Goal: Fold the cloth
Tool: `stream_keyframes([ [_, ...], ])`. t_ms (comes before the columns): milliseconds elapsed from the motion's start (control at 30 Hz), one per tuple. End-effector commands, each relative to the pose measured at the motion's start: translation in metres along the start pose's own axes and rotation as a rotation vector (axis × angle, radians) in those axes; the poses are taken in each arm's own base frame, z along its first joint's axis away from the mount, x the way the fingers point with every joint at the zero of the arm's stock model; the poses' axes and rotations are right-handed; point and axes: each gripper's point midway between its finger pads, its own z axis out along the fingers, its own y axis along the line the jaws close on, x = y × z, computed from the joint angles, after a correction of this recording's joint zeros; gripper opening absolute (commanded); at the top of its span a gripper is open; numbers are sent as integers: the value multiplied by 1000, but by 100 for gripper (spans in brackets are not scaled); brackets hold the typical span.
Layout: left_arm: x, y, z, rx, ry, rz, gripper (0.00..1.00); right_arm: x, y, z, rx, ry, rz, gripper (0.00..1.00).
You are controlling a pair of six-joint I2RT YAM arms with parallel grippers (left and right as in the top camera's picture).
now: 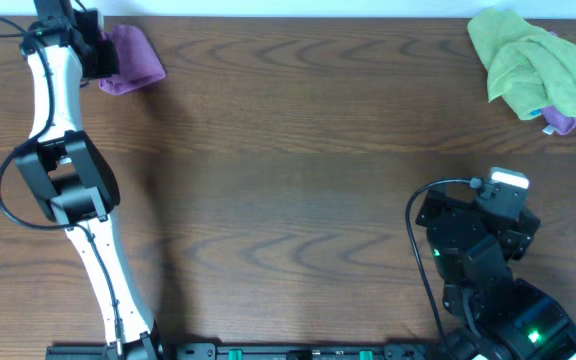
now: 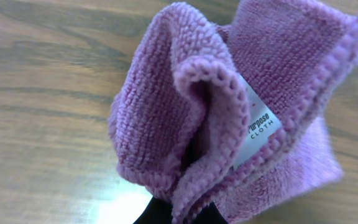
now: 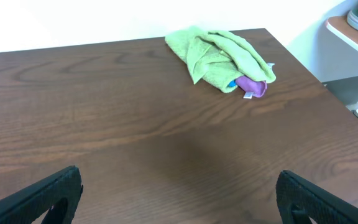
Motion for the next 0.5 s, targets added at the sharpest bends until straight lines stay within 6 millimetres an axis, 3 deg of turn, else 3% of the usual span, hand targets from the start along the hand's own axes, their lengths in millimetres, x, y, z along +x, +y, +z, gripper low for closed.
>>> stream_keyframes([
  [0,3,8,17,-24,-1,22,6,0,0,0,2,-6,15,99],
  [233,-12,21,30,-84,-73,52,6,-3,5,0,-22,-9,33,99],
  [467,-16,34,29,-133,-85,129,6,-4,7,0,-30,-15,43,99],
])
